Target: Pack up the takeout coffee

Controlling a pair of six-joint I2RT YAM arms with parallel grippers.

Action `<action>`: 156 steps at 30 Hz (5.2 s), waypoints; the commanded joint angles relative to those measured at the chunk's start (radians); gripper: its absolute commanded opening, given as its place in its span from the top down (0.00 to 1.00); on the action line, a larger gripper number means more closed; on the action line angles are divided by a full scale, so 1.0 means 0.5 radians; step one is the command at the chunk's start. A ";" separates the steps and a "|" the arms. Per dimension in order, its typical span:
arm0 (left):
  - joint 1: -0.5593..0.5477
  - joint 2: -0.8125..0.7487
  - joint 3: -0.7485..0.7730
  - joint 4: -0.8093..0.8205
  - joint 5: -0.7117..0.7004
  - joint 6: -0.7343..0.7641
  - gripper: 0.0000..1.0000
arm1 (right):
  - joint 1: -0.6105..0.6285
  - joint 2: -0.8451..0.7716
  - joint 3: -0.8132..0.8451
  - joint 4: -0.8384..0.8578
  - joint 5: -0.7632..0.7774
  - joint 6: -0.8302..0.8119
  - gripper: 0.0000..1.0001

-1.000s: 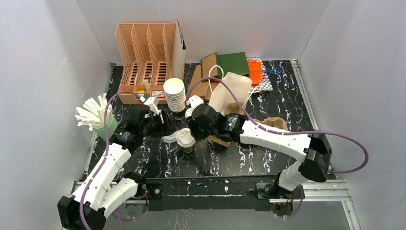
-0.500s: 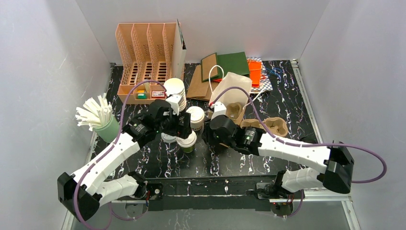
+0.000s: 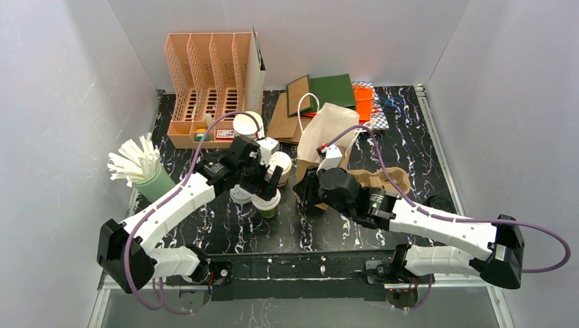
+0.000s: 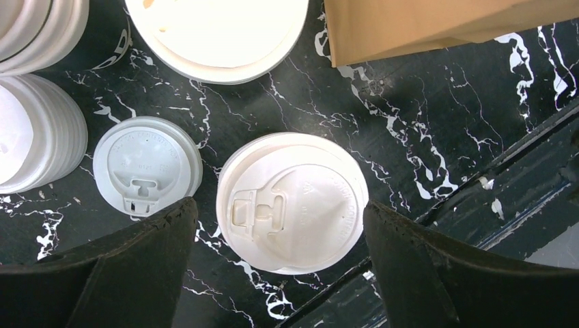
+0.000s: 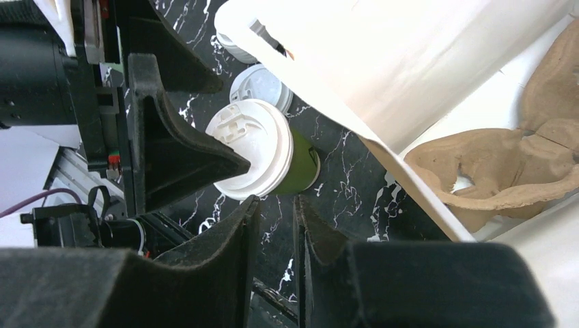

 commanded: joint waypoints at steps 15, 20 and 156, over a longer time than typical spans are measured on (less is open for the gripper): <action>-0.098 0.094 0.104 -0.129 0.019 -0.005 0.18 | 0.002 -0.053 -0.012 0.110 0.102 0.001 0.67; -0.132 0.104 0.127 -0.175 -0.054 -0.007 0.21 | 0.004 -0.050 -0.013 0.107 0.107 -0.005 0.66; -0.366 -0.184 0.286 -0.373 -0.897 -0.538 0.07 | -0.178 0.236 0.060 0.243 -0.504 -0.293 0.48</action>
